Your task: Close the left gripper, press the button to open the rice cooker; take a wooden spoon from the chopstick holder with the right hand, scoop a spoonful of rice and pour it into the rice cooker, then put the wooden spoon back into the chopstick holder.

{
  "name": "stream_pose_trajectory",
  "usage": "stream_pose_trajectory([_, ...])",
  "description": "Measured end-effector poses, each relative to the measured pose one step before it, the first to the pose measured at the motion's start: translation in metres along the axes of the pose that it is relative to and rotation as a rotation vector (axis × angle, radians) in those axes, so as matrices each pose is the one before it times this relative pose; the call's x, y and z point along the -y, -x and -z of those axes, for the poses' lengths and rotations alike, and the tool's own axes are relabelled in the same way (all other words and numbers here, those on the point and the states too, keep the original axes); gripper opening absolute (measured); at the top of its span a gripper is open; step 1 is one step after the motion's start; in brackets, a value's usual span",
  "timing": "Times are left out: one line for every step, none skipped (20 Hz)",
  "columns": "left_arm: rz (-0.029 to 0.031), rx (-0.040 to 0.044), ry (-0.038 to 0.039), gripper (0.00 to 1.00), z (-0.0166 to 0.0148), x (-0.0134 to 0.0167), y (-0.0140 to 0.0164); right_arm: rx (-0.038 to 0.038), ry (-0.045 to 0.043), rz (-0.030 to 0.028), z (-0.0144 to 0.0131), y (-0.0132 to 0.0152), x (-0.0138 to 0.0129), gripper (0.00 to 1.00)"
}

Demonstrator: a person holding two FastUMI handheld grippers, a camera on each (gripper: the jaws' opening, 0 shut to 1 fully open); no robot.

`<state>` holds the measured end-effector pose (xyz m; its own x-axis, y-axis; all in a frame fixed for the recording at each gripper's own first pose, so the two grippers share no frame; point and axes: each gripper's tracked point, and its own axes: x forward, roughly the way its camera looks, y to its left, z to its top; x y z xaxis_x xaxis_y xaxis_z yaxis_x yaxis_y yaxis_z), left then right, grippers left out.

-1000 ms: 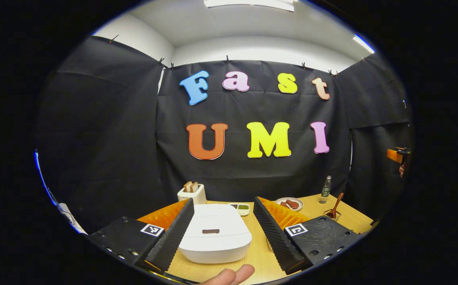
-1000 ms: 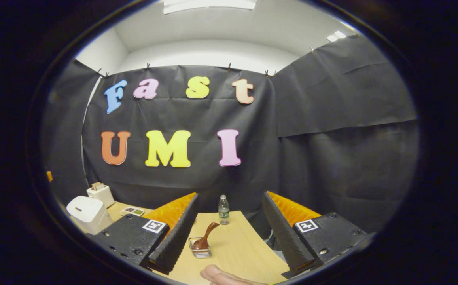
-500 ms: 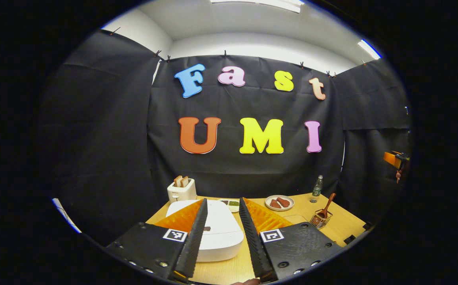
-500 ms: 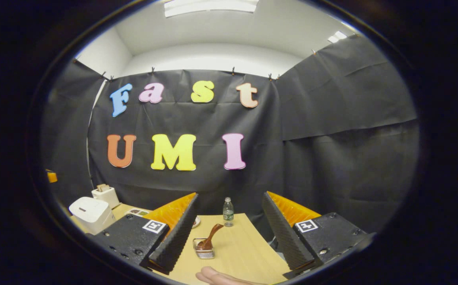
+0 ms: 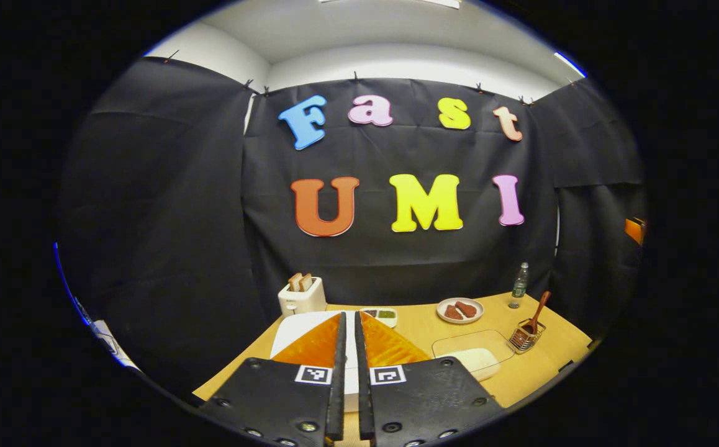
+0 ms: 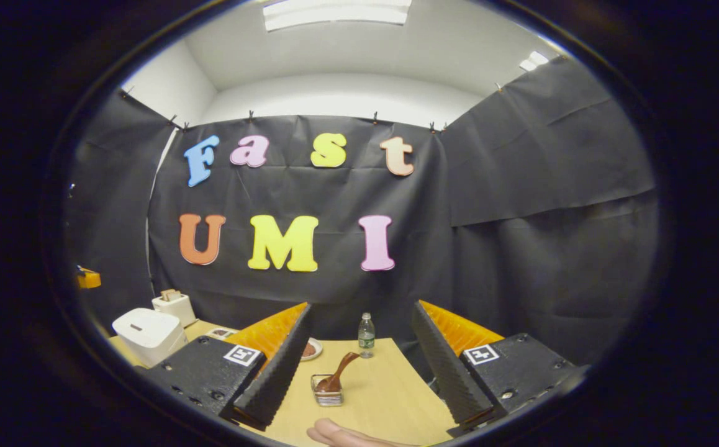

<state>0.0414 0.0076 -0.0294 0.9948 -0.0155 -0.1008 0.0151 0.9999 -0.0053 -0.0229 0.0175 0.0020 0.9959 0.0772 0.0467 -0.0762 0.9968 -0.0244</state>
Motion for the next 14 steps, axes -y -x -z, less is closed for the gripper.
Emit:
stream_pose_trajectory([0.00691, -0.01732, 0.01115, 0.06, 0.0053, 0.00157, -0.00344, -0.00227, 0.00199, -0.00384, 0.00167, 0.00016, -0.00095, 1.0])
stream_pose_trajectory([0.00544, -0.01186, 0.00354, 0.04, 0.00346, 0.00083, -0.00375, -0.00257, 0.00198, -0.00204, 0.00082, 0.00073, 0.00004, 1.0])
stream_pose_trajectory([-0.00723, -0.01116, -0.00351, 0.04, 0.00409, -0.00412, -0.00428, -0.00254, 0.00199, 0.00014, 0.00142, -0.00085, 0.00143, 1.0])
stream_pose_trajectory([-0.0122, -0.00653, -0.00923, 0.04, 0.0034, -0.00693, -0.00522, -0.002, 0.00311, 0.00032, 0.00018, -0.0002, 0.00093, 1.0])
stream_pose_trajectory([-0.00969, -0.0218, -0.00375, 0.04, 0.00726, -0.0041, -0.00434, -0.00088, 0.00366, -0.00024, 0.00114, -0.00228, 0.00073, 1.0])
stream_pose_trajectory([-0.00527, -0.02196, -0.00265, 0.04, 0.00786, -0.00122, -0.00449, -0.00028, 0.00448, 0.00208, -0.0001, -0.0016, 0.00072, 1.0])
stream_pose_trajectory([-0.00038, -0.01945, -0.00394, 0.04, 0.00533, -0.00122, -0.0035, -0.00035, 0.00108, 0.00447, 0.00125, -0.00255, 0.00208, 1.0])
stream_pose_trajectory([-0.00156, -0.01426, -0.00781, 0.05, 0.00324, 0.00062, -0.00487, -0.00441, -0.00211, 0.00092, 0.00103, -0.00071, 0.00056, 1.0])
stream_pose_trajectory([-0.01439, -0.01017, -0.0117, 0.05, 0.00449, -0.00222, 0.00238, -0.00578, -0.00394, -0.00198, 0.00343, -0.00127, -0.00008, 1.0])
stream_pose_trajectory([-0.01145, -0.01205, 0.00088, 0.0, 0.00281, -0.00177, -0.00843, -0.00655, -0.00142, -0.00153, 0.00276, -0.00078, -0.00002, 1.0])
stream_pose_trajectory([0.003, -0.00758, -0.0075, 0.0, 0.00029, -0.00184, -0.00603, -0.00818, 0.00102, 0.00154, 0.00337, -0.00237, 0.00089, 1.0])
stream_pose_trajectory([-0.00862, -0.00152, -0.01255, 0.0, -0.00211, -0.0009, -0.0032, -0.00606, 0.00256, 0.0016, 0.0027, -0.00182, 0.0011, 1.0])
stream_pose_trajectory([-0.0037, -0.01553, -0.01148, 0.0, 0.00407, -0.00033, -0.0059, -0.00441, 0.00221, 0.00093, 0.00329, -0.00136, 0.00054, 1.0])
stream_pose_trajectory([0.00358, -0.02292, -0.00611, 0.0, 0.00677, 0.0014, -0.00615, -0.0024, 0.00028, 0.00057, 0.00205, -0.0018, 0.00006, 1.0])
